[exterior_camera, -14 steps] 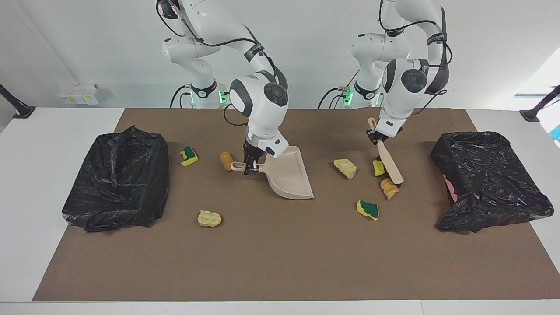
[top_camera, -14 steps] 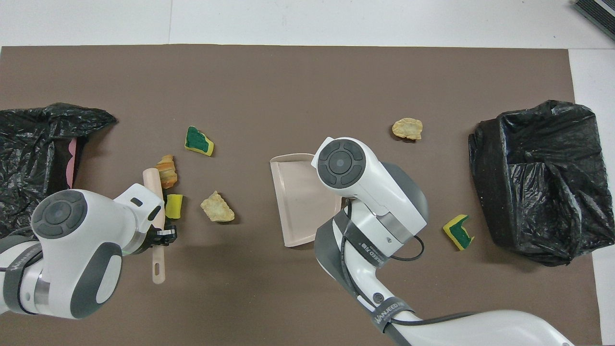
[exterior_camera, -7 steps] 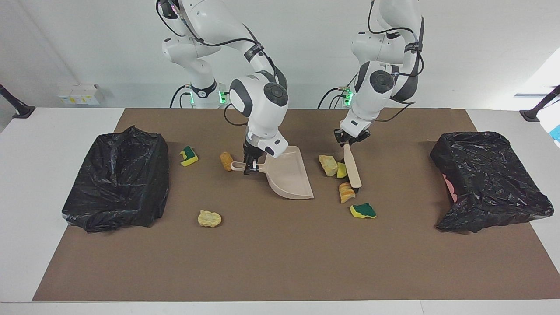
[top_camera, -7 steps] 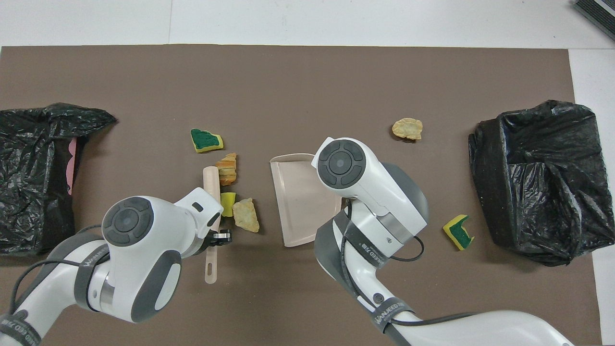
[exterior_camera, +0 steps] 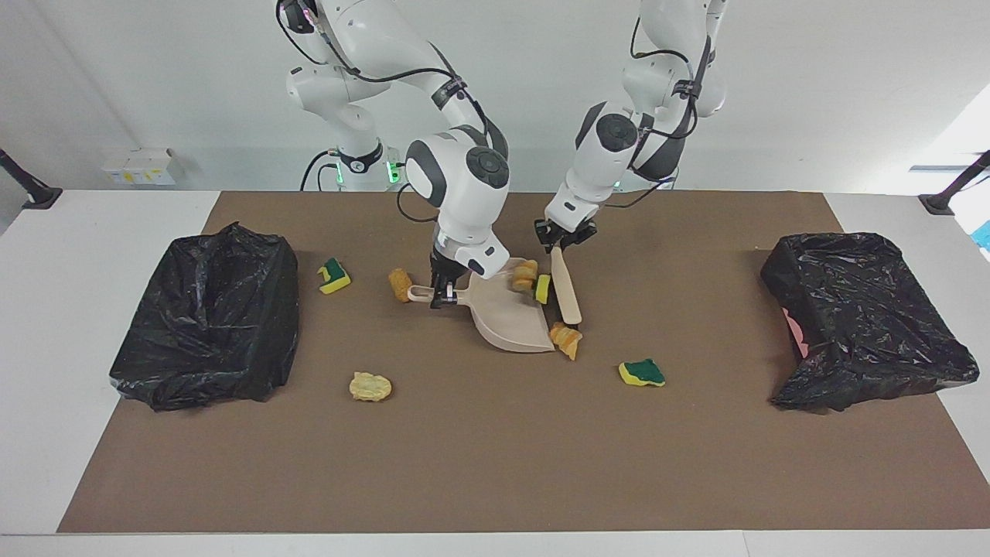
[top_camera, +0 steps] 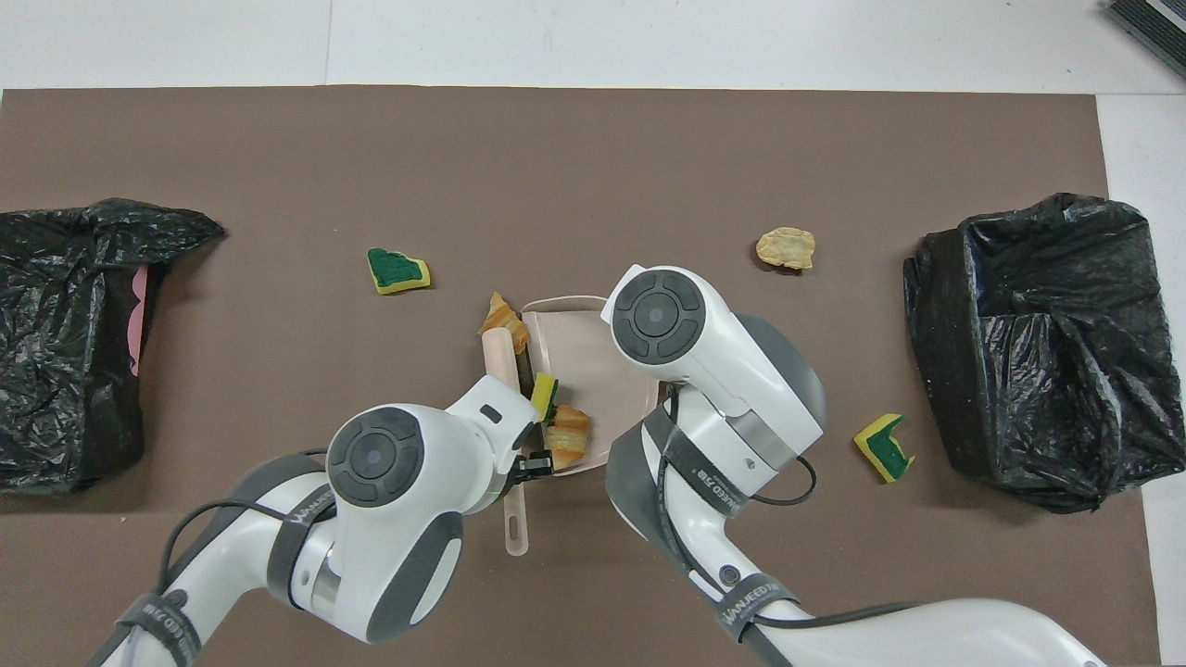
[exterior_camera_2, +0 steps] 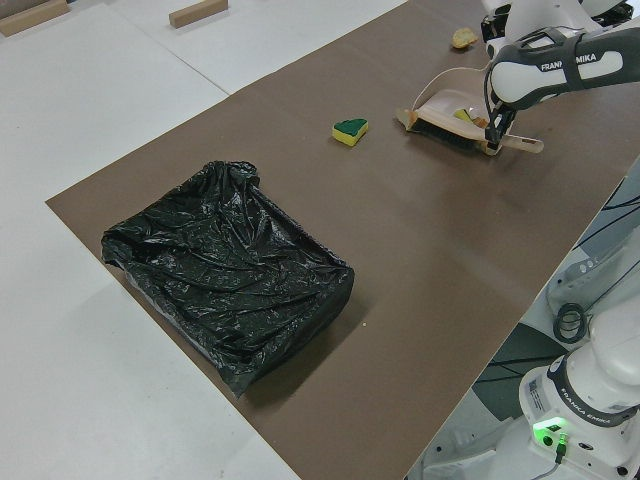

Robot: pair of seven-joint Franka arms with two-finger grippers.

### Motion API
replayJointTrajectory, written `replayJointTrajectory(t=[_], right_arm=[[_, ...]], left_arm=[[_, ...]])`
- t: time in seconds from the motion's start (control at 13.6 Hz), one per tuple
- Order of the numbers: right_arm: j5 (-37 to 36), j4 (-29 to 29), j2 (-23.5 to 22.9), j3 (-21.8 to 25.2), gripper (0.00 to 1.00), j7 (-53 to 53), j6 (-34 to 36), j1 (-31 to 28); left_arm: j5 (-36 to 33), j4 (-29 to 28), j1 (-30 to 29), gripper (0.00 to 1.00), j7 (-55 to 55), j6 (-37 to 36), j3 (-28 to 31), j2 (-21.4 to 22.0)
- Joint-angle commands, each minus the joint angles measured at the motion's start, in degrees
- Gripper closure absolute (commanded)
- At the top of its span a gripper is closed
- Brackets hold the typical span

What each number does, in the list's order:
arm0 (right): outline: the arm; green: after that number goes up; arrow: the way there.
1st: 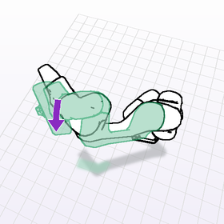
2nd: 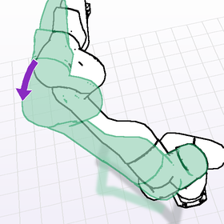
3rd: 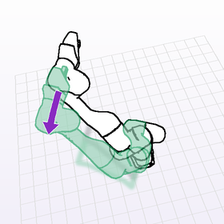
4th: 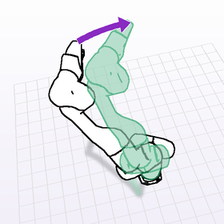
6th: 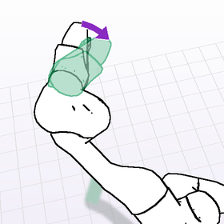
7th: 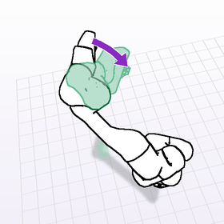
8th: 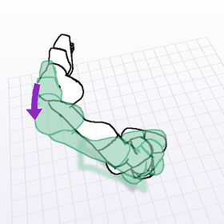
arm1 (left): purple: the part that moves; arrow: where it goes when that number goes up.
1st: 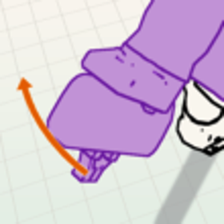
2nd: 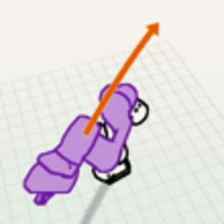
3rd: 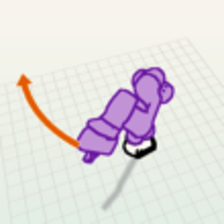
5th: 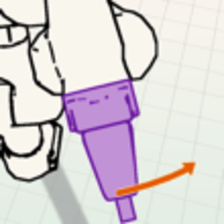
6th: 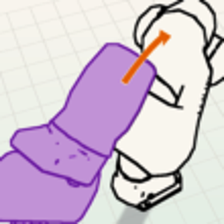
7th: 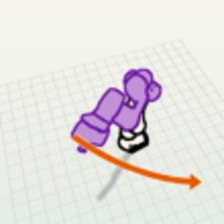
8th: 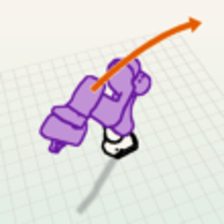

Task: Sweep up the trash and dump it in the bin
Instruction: 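Sweep the crumbs and sponges into the dustpan with the left gripper's brush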

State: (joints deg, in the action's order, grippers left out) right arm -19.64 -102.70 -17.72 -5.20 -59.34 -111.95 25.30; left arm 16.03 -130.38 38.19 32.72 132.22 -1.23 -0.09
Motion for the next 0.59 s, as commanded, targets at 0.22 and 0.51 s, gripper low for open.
replayJointTrajectory(t=[0.22,0.51], right_arm=[[-0.58,-1.8,1.11,-0.25,1.0,2.13,-1.87,-0.51],[-0.58,-1.71,1.02,-0.25,1.0,2.13,-1.87,-0.69]], left_arm=[[2.78,10.58,2.07,1.0,-0.11,-2.66,1.4,-5.01],[1.73,10.93,-4.16,1.0,-3.01,-7.58,1.85,-3.61]])
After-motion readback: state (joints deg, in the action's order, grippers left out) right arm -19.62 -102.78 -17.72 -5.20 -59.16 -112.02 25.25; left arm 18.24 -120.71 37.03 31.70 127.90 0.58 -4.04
